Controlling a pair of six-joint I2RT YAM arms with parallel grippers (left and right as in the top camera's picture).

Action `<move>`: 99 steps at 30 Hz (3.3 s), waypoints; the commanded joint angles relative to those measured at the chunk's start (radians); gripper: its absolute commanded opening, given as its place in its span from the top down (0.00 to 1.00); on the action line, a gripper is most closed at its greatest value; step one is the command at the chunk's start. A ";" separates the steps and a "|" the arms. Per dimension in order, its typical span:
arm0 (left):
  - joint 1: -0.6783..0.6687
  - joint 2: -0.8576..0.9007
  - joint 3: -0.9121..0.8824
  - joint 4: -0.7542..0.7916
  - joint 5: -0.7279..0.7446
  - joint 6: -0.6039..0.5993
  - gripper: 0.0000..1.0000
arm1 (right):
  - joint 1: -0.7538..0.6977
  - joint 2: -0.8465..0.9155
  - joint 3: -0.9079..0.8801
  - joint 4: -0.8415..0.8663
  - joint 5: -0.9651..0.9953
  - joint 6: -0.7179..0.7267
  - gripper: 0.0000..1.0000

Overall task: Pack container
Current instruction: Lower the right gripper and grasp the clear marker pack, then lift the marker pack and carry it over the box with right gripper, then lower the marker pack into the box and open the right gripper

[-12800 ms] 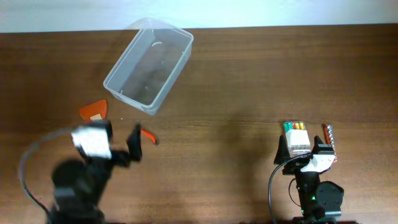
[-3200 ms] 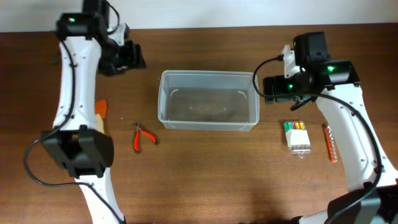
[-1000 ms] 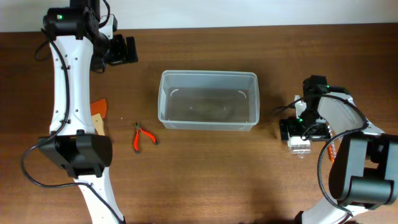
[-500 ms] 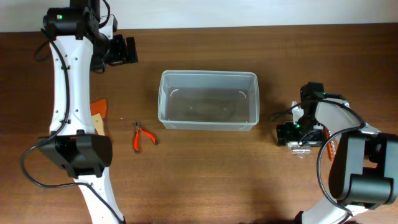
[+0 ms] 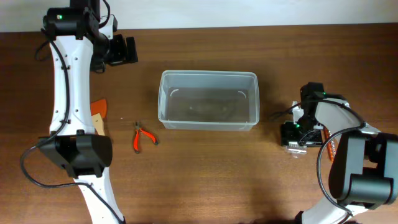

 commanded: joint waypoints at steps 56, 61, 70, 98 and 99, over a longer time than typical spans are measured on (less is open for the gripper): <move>0.004 -0.005 0.017 -0.001 -0.008 0.009 0.01 | 0.520 0.013 0.801 -0.354 -0.013 0.377 0.63; 0.004 -0.005 0.017 -0.001 -0.008 0.009 0.01 | 0.545 0.059 0.801 -0.330 -0.011 0.428 0.63; 0.004 -0.005 0.017 -0.001 -0.008 0.009 0.01 | 0.546 0.203 0.801 -0.318 -0.011 0.436 0.63; 0.004 -0.005 0.017 -0.001 -0.008 0.009 0.01 | 0.545 0.235 0.623 -0.218 0.037 0.503 0.63; 0.004 -0.005 0.017 -0.001 -0.008 0.009 0.01 | 0.545 0.235 0.618 -0.216 0.037 0.504 0.64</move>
